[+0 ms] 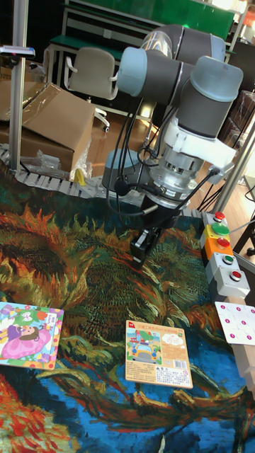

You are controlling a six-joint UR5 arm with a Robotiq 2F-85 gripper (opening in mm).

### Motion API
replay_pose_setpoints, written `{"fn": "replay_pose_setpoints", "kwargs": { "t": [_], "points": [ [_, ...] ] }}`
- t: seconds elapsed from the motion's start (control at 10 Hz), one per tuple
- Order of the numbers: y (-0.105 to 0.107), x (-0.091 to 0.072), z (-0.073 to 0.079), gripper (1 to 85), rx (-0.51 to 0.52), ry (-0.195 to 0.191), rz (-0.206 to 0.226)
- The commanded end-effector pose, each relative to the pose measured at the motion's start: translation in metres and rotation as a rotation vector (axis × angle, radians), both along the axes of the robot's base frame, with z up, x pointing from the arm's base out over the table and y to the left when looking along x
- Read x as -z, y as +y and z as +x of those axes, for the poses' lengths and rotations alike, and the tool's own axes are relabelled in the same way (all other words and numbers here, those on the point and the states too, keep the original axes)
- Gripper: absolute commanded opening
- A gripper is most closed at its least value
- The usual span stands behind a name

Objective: Assemble one piece of a puzzle

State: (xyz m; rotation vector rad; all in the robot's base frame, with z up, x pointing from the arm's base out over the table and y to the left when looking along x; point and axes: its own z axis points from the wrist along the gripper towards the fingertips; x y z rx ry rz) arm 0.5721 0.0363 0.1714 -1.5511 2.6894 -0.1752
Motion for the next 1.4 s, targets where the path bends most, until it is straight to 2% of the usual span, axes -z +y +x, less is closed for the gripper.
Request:
{"fn": "replay_pose_setpoints", "kwargs": {
  "t": [0.0,0.1,0.2,0.3,0.4,0.5,0.6,0.7,0.8,0.9,1.3],
  "points": [
    [-0.004,-0.002,-0.005,1.3,0.018,0.015,-0.009],
    [0.002,-0.001,-0.009,1.3,0.021,0.03,0.014],
    [0.012,-0.001,-0.008,1.3,0.006,0.027,0.051],
    [-0.004,-0.003,0.0,1.3,0.015,-0.002,-0.011],
    [-0.012,-0.004,0.008,1.3,0.003,-0.033,-0.045],
    [-0.012,-0.003,-0.004,1.3,-0.011,0.013,-0.046],
    [-0.004,-0.003,0.002,1.3,-0.021,-0.008,-0.016],
    [0.003,-0.002,0.002,1.3,-0.033,-0.007,0.011],
    [0.012,-0.003,0.015,1.3,-0.037,-0.06,0.046],
    [0.019,-0.004,0.019,1.3,-0.035,-0.076,0.072],
    [0.02,-0.002,0.017,1.3,-0.076,-0.063,0.066]
  ]
}}
